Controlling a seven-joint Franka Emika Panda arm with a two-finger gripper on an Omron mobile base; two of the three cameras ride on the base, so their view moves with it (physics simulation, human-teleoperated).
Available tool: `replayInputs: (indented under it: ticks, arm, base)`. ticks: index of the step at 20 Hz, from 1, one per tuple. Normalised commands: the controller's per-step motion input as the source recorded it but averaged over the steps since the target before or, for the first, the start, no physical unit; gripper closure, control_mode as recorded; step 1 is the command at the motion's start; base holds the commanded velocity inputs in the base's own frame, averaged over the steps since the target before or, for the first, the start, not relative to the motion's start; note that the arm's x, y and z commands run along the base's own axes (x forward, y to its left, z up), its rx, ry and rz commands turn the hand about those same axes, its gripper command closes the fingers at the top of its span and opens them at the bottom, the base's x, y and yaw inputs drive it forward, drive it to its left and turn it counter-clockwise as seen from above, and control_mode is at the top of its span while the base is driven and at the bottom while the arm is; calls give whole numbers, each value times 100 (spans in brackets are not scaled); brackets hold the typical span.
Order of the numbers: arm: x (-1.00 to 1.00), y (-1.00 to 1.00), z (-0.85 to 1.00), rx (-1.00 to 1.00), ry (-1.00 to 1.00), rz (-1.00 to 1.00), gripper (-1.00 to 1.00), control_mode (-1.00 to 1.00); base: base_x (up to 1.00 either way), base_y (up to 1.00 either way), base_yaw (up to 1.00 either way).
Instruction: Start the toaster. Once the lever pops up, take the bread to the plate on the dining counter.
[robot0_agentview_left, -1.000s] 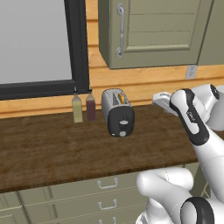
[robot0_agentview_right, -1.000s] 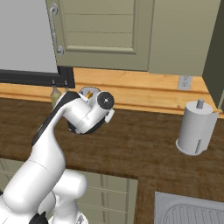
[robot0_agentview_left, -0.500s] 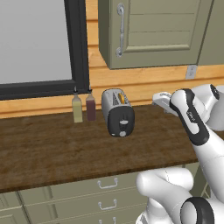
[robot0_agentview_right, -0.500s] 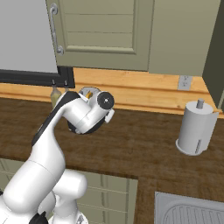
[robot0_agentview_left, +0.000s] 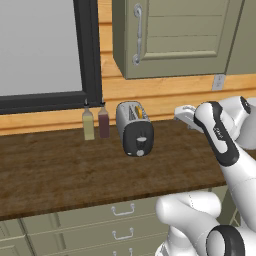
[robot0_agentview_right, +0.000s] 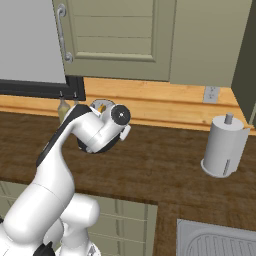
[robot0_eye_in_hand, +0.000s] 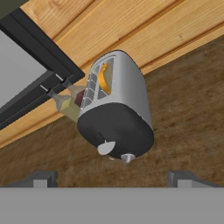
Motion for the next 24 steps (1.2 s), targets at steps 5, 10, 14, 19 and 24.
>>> replayInputs:
  ticks: [5,10,14,19,24]
  arm:
    - [0,0,0,0,0,0,-100,-100]
    - [0,0,0,0,0,0,-100,-100]
    - [0,0,0,0,0,0,-100,-100]
    - [0,0,0,0,0,0,-100,-100]
    - [0,0,0,0,0,0,-100,-100]
  base:
    - [0,0,0]
    - [0,0,0]
    - [0,0,0]
    - [0,0,0]
    - [0,0,0]
